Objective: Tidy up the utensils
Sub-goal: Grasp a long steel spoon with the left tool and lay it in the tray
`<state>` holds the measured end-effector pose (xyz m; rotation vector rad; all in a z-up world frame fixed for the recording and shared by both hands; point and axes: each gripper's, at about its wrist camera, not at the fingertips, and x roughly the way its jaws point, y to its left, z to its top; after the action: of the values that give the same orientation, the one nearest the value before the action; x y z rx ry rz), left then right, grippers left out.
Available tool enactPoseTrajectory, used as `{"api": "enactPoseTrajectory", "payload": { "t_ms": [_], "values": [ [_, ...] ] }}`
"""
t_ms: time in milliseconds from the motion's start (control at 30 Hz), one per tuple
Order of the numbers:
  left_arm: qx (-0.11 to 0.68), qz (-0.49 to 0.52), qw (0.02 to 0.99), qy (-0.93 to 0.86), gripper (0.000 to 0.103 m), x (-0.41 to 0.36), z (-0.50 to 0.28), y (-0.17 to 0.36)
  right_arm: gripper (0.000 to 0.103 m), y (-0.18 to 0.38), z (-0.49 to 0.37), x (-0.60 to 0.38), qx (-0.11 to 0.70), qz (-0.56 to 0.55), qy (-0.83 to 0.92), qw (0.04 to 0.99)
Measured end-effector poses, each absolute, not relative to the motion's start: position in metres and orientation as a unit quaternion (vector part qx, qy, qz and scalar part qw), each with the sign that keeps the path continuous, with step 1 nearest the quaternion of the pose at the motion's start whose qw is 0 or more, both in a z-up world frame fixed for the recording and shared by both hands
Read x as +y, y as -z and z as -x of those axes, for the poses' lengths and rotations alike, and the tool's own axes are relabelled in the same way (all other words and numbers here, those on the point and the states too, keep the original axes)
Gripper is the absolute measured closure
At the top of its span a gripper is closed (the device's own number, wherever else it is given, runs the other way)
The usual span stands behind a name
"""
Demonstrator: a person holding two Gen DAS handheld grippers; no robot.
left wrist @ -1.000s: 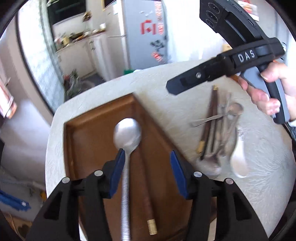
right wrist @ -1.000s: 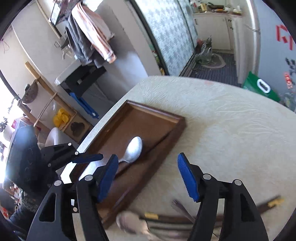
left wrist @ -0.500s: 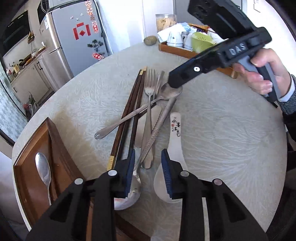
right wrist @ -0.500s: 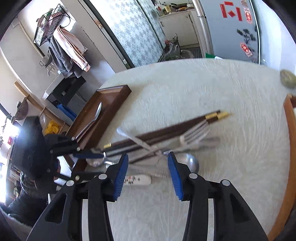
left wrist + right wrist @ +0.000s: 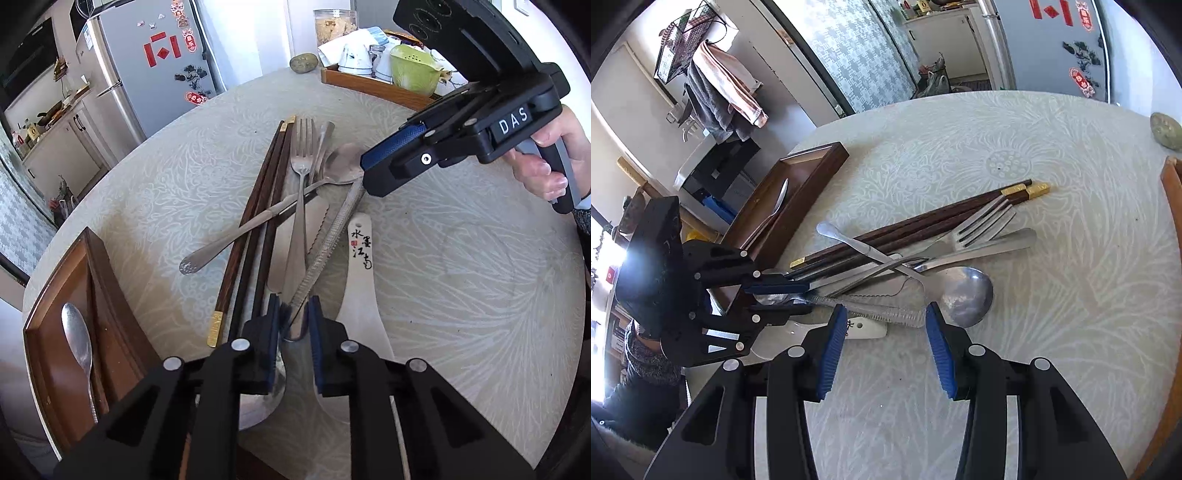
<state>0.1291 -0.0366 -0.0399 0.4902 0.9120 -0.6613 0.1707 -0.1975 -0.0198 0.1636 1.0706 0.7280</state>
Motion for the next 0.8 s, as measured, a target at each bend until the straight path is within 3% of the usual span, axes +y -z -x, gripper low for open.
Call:
{"api": "enactPoseTrajectory", "payload": {
  "t_ms": [133,800],
  "values": [
    [0.424,-0.214,0.823,0.312,0.096,-0.032,-0.128,0.037,0.058,0.031,-0.174,-0.204,0.513,-0.115,-0.336,0.781],
    [0.39,-0.186,0.832,0.349,0.099,-0.034,-0.113,0.011,0.058,-0.003,-0.192,-0.184,0.474,-0.206,-0.383,0.766]
  ]
}}
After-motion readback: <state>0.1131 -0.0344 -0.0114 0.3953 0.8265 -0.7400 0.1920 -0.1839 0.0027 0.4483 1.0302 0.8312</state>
